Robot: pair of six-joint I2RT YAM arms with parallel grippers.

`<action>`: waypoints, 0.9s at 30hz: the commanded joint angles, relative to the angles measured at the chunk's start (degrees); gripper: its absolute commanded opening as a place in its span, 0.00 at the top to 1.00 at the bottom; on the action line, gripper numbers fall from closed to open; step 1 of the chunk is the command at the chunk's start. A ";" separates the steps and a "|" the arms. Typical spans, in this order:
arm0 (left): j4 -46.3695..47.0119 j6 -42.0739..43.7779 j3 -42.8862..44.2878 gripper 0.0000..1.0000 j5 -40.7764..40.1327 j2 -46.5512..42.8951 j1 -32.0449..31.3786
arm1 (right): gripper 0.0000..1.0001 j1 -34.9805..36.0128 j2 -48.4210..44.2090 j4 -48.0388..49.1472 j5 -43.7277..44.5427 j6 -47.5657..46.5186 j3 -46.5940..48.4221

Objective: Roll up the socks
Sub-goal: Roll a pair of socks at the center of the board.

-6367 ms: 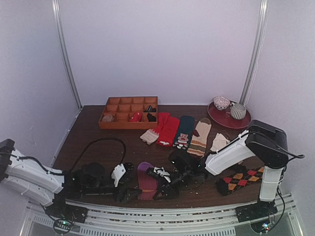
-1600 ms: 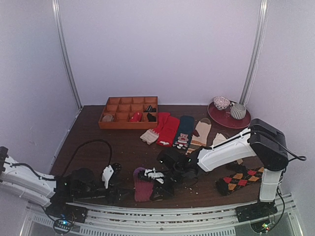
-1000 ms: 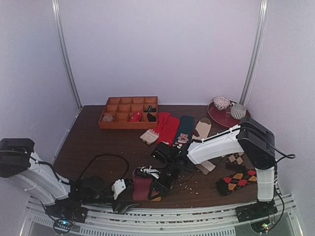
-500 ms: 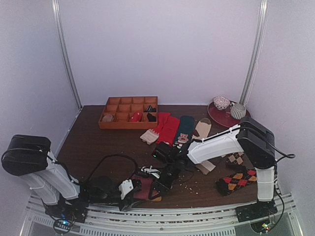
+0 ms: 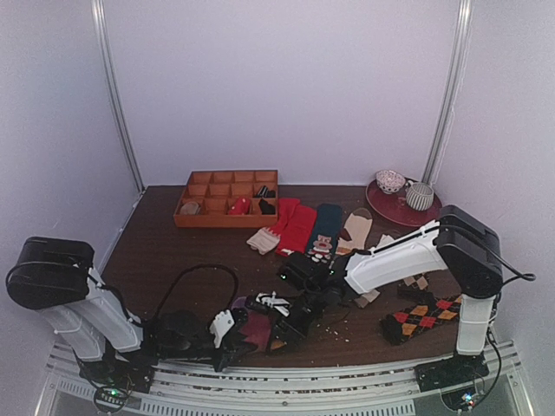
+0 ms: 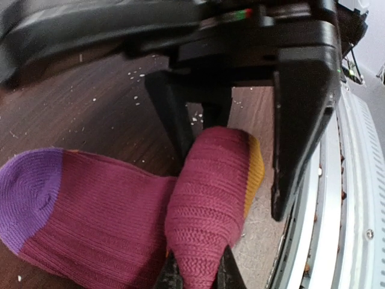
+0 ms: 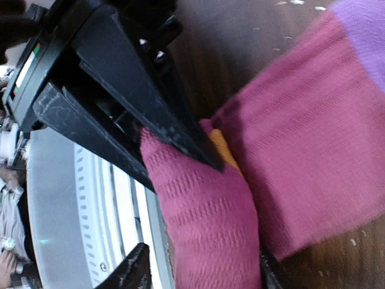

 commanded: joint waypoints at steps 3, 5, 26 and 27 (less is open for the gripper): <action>-14.24 -18.81 -2.80 1.00 2.72 -0.64 2.09 | 0.42 0.03 -10.46 14.15 17.41 -4.19 -10.45; -16.06 -22.51 -3.38 1.00 4.29 -1.08 2.86 | 0.41 0.58 -14.08 20.53 19.21 -9.36 -14.50; -8.97 -29.69 -5.42 1.00 14.82 9.22 6.08 | 0.34 6.99 -7.72 32.36 20.87 -34.51 -18.29; -9.14 -29.48 -5.38 1.00 14.93 9.12 6.08 | 0.34 6.98 -7.50 33.20 22.26 -34.24 -18.61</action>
